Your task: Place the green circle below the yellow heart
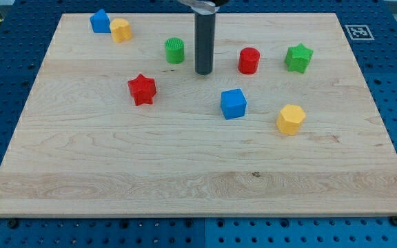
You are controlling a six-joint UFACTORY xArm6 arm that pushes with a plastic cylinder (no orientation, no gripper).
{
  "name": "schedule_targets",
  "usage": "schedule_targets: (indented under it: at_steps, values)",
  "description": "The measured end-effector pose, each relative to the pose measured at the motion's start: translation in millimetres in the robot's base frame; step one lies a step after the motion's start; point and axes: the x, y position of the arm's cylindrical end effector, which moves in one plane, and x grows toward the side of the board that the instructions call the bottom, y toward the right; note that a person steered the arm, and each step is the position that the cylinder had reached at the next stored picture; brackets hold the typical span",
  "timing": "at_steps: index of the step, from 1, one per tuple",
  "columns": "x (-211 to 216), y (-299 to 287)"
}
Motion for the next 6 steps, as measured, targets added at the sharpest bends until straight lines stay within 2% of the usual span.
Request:
schedule_targets:
  at_steps: [1, 2, 4, 6]
  values:
    - [-29, -6]
    - [-34, -9]
    - [-37, -67]
    - [-68, -128]
